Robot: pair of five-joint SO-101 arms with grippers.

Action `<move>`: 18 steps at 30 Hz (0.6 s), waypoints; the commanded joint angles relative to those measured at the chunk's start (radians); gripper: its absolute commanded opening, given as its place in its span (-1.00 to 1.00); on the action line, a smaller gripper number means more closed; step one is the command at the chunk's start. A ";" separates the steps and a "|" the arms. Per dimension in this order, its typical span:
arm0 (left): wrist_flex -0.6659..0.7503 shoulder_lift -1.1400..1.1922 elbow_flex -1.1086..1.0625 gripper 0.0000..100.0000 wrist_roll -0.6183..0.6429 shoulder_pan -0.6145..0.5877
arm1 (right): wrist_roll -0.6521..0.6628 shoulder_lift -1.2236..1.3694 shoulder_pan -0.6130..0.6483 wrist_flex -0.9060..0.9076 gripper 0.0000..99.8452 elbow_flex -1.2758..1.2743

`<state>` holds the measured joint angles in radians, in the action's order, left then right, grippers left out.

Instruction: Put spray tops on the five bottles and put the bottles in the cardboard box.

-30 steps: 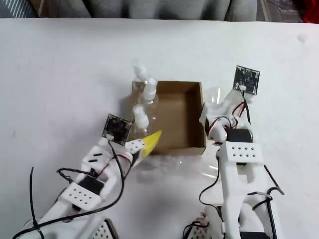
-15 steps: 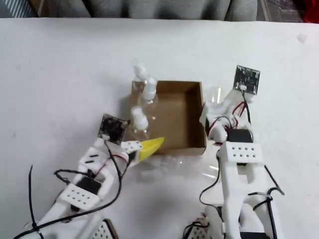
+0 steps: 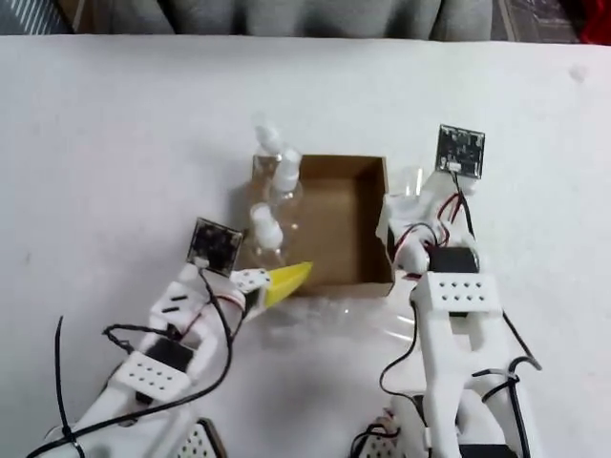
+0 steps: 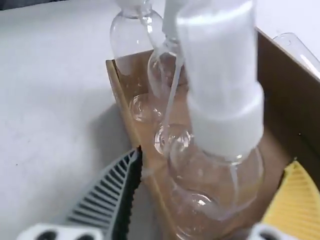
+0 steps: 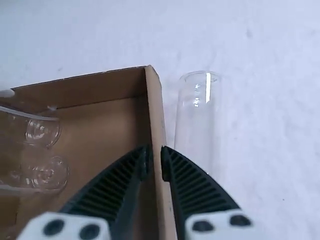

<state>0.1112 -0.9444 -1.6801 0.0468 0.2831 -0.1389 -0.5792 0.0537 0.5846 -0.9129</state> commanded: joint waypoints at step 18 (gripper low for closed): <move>-0.724 -0.750 0.035 -0.23 -0.006 -0.015 | 0.023 -0.004 0.010 -0.015 -0.96 0.032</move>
<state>-0.3951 -1.4661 -1.6801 0.0468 0.2677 -0.1297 -0.5792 0.0537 0.5846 -0.9129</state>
